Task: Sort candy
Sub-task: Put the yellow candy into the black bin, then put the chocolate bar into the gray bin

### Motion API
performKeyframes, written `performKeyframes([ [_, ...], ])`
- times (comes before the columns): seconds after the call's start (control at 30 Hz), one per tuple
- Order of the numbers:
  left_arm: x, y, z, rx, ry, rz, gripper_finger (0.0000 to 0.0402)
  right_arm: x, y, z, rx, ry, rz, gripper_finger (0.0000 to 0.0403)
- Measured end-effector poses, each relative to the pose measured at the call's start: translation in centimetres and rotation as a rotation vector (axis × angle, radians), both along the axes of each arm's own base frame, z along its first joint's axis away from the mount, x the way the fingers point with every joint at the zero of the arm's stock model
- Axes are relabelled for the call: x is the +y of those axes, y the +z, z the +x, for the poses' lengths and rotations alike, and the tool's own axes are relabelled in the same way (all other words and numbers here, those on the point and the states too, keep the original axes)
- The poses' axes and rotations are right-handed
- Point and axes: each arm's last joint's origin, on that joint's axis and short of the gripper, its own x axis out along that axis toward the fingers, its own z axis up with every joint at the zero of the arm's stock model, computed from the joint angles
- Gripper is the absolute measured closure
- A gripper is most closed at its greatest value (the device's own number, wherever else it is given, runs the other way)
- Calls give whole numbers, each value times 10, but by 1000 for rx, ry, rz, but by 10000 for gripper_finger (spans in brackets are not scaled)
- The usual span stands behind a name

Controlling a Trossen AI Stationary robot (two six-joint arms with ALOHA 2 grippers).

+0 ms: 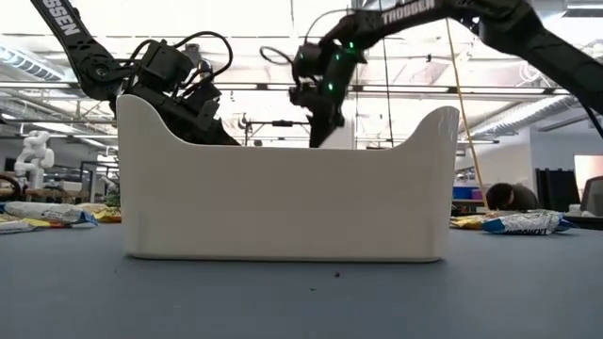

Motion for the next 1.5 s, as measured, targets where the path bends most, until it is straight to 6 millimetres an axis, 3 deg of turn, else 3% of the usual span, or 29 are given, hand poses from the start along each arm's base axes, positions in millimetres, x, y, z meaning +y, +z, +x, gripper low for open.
performKeyframes([
  [0.43,0,-1,0,12,1,-11,393,131,4,35,51,238,119,403],
  [0.53,-1,-3,-1,28,1,-22,393,148,-10,41,43,249,136,403],
  [0.83,-6,-4,2,52,-2,5,393,161,-92,36,134,155,181,403],
  [1.03,-11,-4,5,57,-6,13,393,156,-117,30,143,80,149,403],
  [1.27,-11,-3,6,55,19,33,393,160,-106,29,187,120,52,369],
  [1.5,-12,-4,6,56,19,32,393,154,-53,18,48,187,-29,327],
])
